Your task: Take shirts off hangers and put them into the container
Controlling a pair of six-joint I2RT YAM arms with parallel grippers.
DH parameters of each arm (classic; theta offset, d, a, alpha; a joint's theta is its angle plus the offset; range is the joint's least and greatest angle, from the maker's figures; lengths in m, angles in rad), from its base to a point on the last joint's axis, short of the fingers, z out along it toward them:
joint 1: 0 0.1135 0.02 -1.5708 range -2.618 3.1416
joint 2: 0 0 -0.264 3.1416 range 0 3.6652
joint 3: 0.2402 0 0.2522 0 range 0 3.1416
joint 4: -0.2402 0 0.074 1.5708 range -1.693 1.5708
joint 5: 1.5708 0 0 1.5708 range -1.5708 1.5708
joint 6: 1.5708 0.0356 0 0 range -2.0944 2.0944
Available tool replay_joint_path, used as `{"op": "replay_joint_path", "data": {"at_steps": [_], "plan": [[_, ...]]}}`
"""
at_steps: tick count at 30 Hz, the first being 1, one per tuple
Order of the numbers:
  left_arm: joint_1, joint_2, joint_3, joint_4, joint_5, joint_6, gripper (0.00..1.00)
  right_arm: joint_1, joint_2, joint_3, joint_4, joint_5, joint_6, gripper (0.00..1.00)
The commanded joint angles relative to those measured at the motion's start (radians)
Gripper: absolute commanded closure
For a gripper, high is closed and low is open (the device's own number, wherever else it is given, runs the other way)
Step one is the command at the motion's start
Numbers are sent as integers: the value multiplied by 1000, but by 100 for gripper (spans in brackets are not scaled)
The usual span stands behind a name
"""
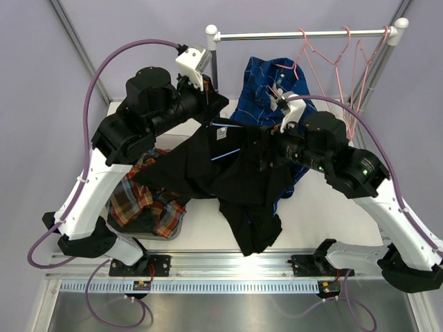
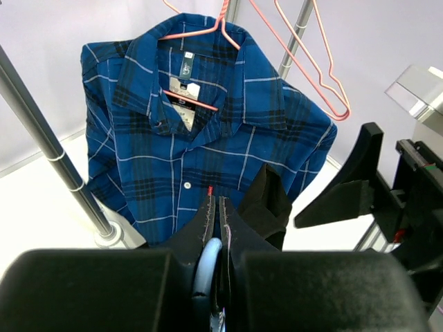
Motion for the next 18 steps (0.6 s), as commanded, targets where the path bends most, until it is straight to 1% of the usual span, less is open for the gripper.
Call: {"op": "replay_joint_path", "data": {"at_steps": [1,3,5,6,7,8,9,10,11,13,18], "plan": [[-2,-5,13,77,15,-12,100,57,61,87,39,155,-8,19],[-1,-10,12,74,17,-12,100,80,90,120,28,230,-12,26],[-1,-13,9,71,18,-13,100,92,127,133,19,286,-14,30],[-2,-20,7,70,20,-13,100,95,136,137,22,301,-14,34],[-1,-25,-1,70,21,-13,100,97,156,140,17,321,-12,47],[-1,-29,-4,71,21,-13,100,100,167,148,8,373,-8,57],[-1,-39,-5,63,20,-12,100,114,180,160,-11,408,-6,79],[-1,-43,-8,56,15,-7,100,129,187,165,-30,483,-2,85],[-1,-48,-11,51,15,-5,100,131,187,168,-30,511,-2,90],[-1,-69,-19,39,20,-5,100,132,188,170,-52,560,-2,100],[-1,-146,-88,5,57,-7,100,131,196,235,-166,769,21,100]]}}
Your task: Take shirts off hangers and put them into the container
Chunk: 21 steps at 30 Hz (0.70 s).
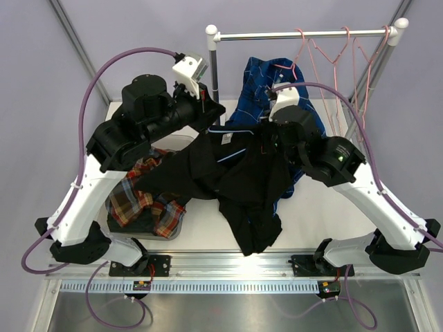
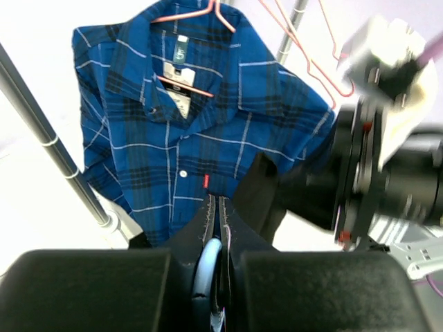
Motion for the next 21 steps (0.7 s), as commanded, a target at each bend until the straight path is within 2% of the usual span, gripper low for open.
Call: {"op": "replay_joint_path", "data": {"at_steps": [1,2,5,8,11,18,21], "plan": [[-2,-118,-31,-3,42,-1,100,-1,-4,87,-103,277,18,100],[-1,-154,-42,-21,45,1,100,-1,-2,94,-122,349,20,100],[-2,-231,-80,-43,71,1,100,-25,11,136,-181,397,21,100],[-2,-290,-120,-43,122,2,100,-53,19,136,-189,400,15,100],[-2,-350,-123,-46,114,4,100,-62,2,105,-174,400,18,100],[-2,-420,-132,-26,153,2,100,-87,-15,46,-145,295,17,100],[-1,-429,-154,9,130,-2,100,-85,-56,-28,-87,146,12,100]]}}
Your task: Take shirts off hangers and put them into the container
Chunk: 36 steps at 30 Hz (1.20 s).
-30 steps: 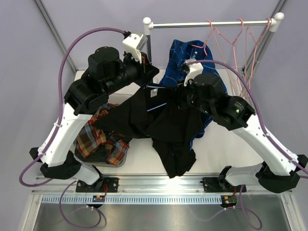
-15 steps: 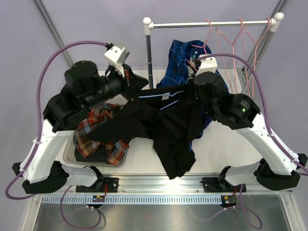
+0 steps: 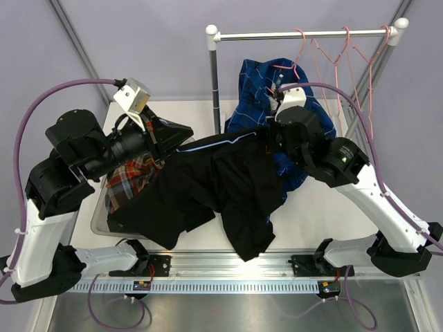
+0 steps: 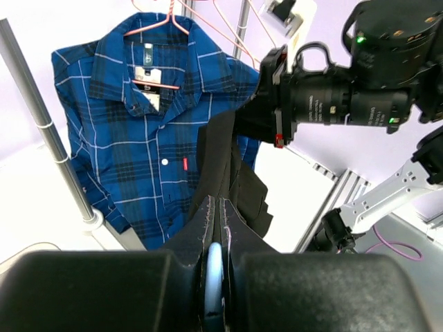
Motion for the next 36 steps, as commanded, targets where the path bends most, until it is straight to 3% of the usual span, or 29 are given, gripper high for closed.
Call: {"op": "replay_joint_path", "data": {"at_steps": [1,5,13,18,23,26,28,33,36], "plan": [[1,-97,3,60,19,-2,100,-62,-61,-83,-15,-16,-7,100],[0,-102,-82,195,34,-5,100,-59,-122,-210,101,-370,31,100],[1,-74,-144,339,169,-72,100,-55,-75,-249,161,-508,34,100],[1,-51,-138,365,-53,-89,100,29,-161,-304,220,-402,68,100],[1,2,-175,522,-298,-87,100,64,-253,-359,194,-290,99,100],[0,50,-183,635,-343,-86,100,64,-262,-379,145,-278,94,100],[0,99,-116,637,-380,-65,100,70,-273,-398,126,-253,106,100],[1,358,228,372,-441,44,100,73,-337,-465,39,-186,131,100],[0,349,201,429,-461,57,100,73,-351,-494,-12,-133,162,100]]}}
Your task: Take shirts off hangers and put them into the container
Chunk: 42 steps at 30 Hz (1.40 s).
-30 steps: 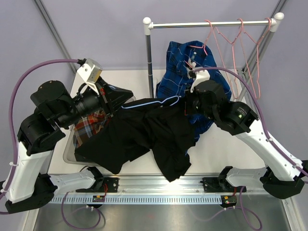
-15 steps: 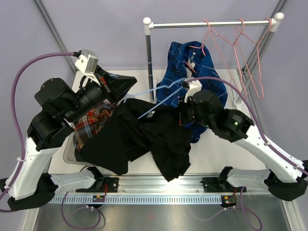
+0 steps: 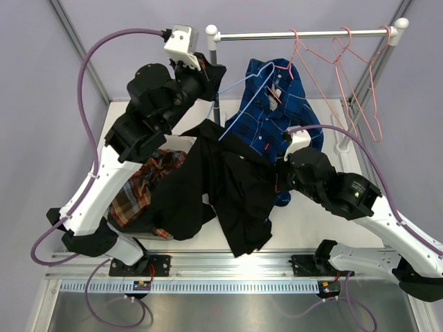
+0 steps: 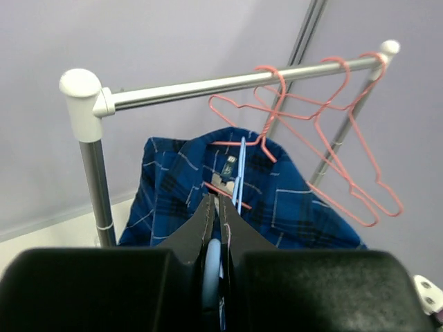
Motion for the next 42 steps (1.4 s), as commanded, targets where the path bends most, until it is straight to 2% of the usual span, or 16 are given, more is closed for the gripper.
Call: {"op": "replay_joint_path", "data": {"at_steps": [1,4,5,6,7,9,10,12,19,23,24,26,30,36,39,42], "plan": [[5,-54,-34,62,-76,61,100,10,-20,-30,-91,68,39,100],[5,-53,-22,39,55,32,100,19,-23,-58,-93,82,49,98],[5,-39,39,1,117,22,100,21,-53,-62,-75,91,49,90],[5,-22,62,-34,145,16,100,21,-70,-62,-67,97,33,81],[5,-22,71,-83,180,-2,100,21,-84,-44,-59,99,19,58],[5,-29,68,-122,279,-22,100,21,-92,5,-70,103,-27,31],[5,-45,59,-156,315,-39,100,21,-86,78,-84,112,-49,11],[5,-65,39,-218,461,-59,100,21,-49,198,-134,102,-113,1],[3,-174,-47,-377,616,-26,100,21,0,474,-205,22,-273,1],[2,-188,5,-506,765,19,100,21,63,573,-255,-171,-357,5],[3,-188,13,-538,786,24,100,21,70,579,-262,-279,-388,9],[3,-186,28,-558,866,34,100,21,90,576,-269,-376,-406,14],[3,-206,-2,-517,987,15,100,22,104,521,-251,-602,-435,15],[2,-197,-13,-451,1035,-27,100,21,127,473,-217,-736,-426,25],[2,-191,-21,-425,1044,-38,100,21,114,436,-193,-768,-417,28],[3,-181,-18,-412,1049,-41,100,21,100,409,-177,-780,-406,35]]}}
